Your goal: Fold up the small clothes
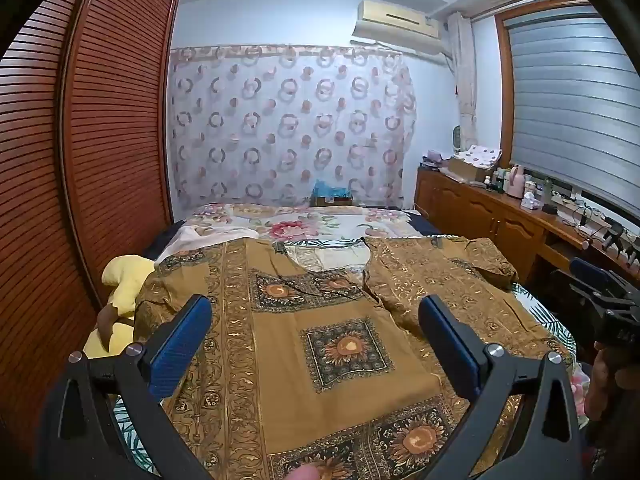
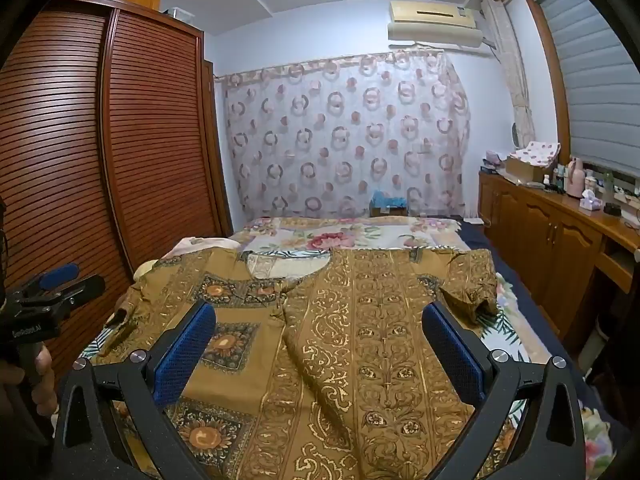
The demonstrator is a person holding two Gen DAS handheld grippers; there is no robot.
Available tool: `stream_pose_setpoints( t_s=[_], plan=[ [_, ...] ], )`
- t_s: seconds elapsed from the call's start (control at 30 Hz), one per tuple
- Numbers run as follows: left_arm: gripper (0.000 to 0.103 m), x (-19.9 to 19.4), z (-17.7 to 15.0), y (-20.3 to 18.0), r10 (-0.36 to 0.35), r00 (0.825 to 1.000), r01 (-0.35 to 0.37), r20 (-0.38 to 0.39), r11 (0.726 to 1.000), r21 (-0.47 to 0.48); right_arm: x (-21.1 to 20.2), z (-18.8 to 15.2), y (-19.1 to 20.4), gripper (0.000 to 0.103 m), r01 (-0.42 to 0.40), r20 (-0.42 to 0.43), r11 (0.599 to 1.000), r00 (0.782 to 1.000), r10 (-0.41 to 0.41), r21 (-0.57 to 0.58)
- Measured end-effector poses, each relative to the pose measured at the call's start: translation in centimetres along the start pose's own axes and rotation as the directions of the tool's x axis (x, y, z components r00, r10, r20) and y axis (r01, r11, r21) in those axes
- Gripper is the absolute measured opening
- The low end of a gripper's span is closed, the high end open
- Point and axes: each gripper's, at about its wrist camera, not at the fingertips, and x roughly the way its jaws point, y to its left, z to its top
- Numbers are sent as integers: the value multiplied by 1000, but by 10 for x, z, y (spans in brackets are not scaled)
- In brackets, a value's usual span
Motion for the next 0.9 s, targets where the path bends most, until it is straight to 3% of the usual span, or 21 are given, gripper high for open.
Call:
stream_pose_setpoints(
  t_s=[0.9],
  plan=[
    [103, -9, 10, 3, 11, 1000, -11, 23, 1000, 5, 2, -1, 2, 103, -4, 8, 1000, 1000, 4, -3]
  ],
)
